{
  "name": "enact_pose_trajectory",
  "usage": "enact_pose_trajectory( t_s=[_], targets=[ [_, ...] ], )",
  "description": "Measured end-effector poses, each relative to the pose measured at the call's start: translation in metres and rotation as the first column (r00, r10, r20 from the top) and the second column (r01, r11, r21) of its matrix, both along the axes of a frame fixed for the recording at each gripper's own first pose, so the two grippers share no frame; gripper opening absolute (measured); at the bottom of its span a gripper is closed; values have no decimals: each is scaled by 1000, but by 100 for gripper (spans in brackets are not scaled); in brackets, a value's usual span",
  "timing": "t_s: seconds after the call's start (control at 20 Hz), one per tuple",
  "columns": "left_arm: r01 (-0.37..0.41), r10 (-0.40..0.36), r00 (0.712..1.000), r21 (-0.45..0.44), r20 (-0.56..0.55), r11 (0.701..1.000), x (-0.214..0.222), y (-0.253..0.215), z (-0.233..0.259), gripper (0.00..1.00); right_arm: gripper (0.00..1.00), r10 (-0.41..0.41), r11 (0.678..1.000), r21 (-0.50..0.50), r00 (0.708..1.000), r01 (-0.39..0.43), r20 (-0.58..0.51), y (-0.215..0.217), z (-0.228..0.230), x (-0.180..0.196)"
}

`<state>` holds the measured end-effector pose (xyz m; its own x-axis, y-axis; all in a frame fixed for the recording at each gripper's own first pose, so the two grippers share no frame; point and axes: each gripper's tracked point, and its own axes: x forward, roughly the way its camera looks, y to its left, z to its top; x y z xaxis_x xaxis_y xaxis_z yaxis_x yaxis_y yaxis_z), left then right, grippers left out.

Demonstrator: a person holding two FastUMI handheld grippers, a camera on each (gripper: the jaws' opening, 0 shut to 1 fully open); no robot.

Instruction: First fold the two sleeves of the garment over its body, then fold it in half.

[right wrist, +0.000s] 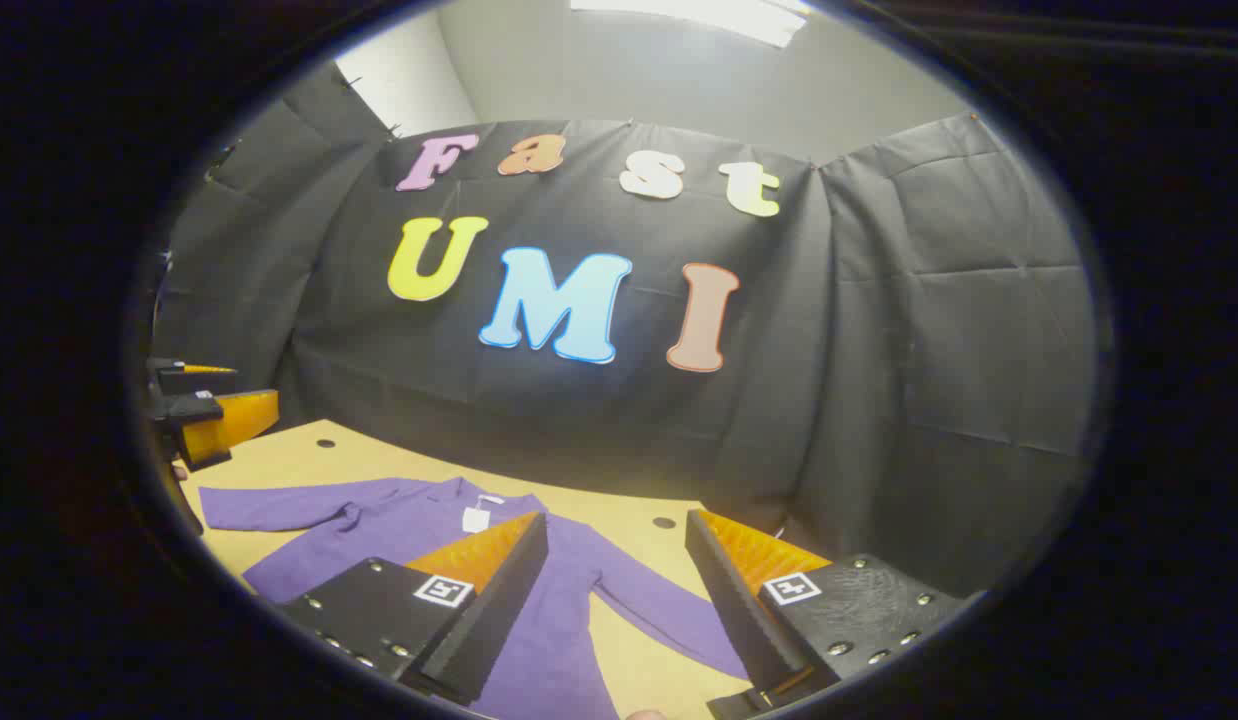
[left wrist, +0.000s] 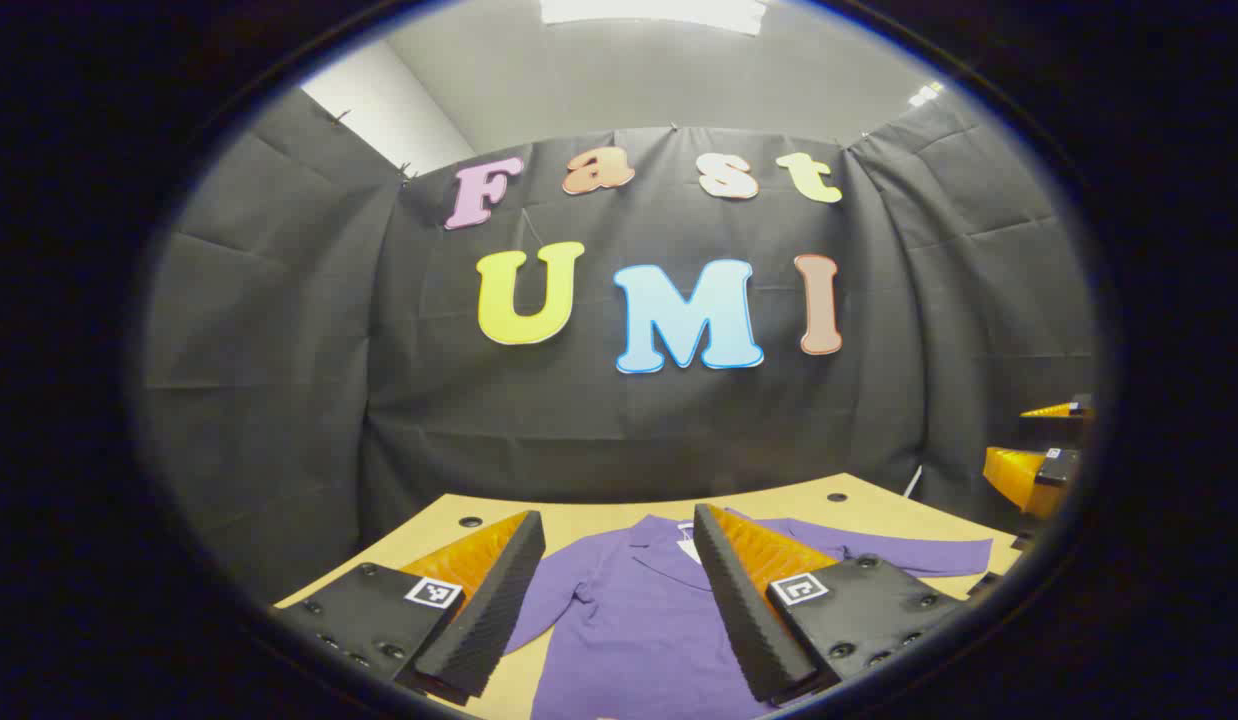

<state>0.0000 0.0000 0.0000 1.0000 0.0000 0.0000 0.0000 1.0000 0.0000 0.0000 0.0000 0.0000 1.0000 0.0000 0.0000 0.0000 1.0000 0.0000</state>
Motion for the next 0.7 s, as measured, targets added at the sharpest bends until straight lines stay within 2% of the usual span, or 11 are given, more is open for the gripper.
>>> enact_pose_trajectory(
  t_s=[0.15, 0.3, 0.55, 0.7],
  targets=[
    [-60, 60, 998, -29, 10, 998, 0, 9, 6, 94, 91, 71, 997, -17, 997, -71, -8, 6, -6, 5],
    [-90, 91, 996, -12, 12, 996, -1, 13, 10, 94, 90, 92, 995, -32, 996, -92, -5, 3, -11, 6],
    [-73, 71, 996, 45, 51, 996, 5, 16, 24, 94, 90, 81, 996, 40, 997, -80, -19, 5, -9, 11],
    [-46, 44, 998, 43, 55, 998, 12, 10, 27, 94, 89, 39, 999, 17, 999, -38, -27, -2, -8, 16]
  ],
)
